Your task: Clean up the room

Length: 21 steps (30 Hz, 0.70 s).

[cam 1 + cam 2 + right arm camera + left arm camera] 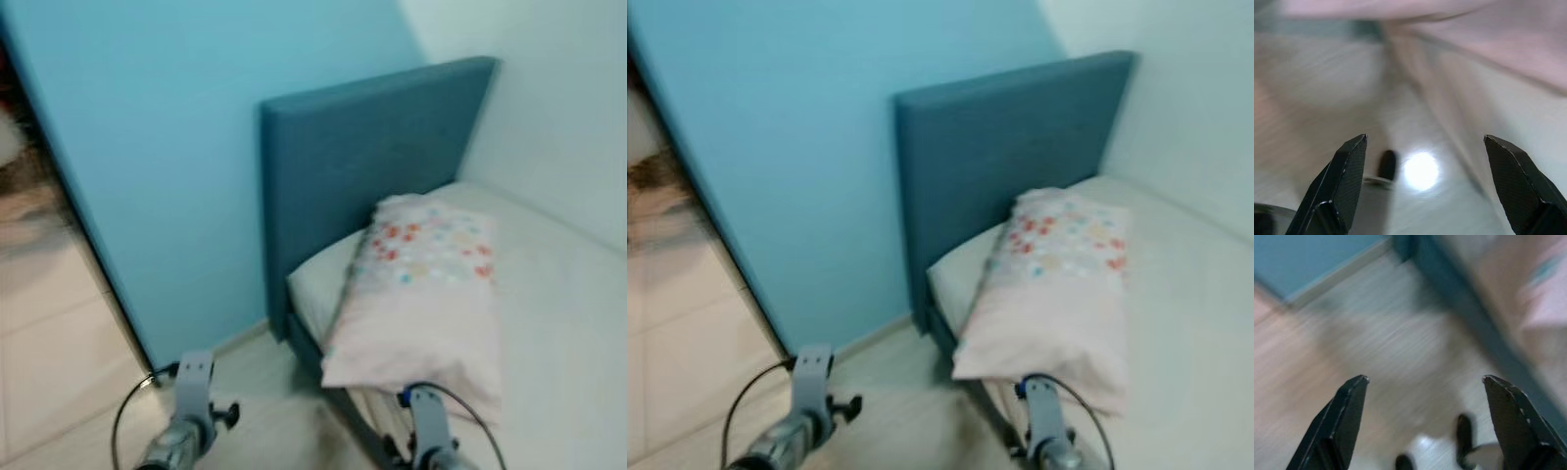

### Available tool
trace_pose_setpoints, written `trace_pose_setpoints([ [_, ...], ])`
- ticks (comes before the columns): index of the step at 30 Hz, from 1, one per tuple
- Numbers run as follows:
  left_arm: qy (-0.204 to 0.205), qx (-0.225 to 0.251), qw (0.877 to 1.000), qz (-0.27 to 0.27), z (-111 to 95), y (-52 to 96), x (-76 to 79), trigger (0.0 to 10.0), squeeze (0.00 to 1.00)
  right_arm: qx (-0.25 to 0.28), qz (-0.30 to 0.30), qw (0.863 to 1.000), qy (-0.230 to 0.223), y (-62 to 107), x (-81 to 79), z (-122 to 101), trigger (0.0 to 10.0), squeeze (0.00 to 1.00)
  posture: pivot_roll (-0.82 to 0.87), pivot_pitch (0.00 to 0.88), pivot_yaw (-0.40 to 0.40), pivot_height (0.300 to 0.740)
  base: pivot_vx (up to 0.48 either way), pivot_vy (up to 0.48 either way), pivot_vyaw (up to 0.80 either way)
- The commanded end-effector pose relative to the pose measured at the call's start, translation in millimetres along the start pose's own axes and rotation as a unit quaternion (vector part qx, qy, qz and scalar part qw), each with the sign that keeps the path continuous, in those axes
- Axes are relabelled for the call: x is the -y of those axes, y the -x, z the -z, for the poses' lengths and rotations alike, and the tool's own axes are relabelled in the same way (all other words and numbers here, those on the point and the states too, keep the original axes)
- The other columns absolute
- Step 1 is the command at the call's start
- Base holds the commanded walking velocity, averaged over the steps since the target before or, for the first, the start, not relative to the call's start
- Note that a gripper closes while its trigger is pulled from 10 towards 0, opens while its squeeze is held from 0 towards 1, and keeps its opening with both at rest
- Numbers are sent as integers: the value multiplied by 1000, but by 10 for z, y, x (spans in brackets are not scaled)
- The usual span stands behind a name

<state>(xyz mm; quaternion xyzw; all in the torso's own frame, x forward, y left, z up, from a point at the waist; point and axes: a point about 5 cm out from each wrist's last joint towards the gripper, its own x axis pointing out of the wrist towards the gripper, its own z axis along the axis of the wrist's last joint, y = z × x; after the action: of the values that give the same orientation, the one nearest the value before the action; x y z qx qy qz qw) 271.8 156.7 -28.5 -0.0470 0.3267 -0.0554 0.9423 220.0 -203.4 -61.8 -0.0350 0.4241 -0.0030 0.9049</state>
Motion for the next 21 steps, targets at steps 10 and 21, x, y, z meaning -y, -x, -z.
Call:
trace_pose_setpoints([
  [10, 3, -6, 1000, -6, 49, 21, -54, 10000, 0, 20, 8, 1000, -11, -9, -1, -81, 10000, 0, 63, 0, -9, 740, 418, 0, -226],
  [21, 25, 19, 1000, -2, -139, -15, -63, 10000, 0, 10, 18, 1000, -22, 4, 89, -49, 10000, 0, 58, 0, 1, 740, 232, 0, -679],
])
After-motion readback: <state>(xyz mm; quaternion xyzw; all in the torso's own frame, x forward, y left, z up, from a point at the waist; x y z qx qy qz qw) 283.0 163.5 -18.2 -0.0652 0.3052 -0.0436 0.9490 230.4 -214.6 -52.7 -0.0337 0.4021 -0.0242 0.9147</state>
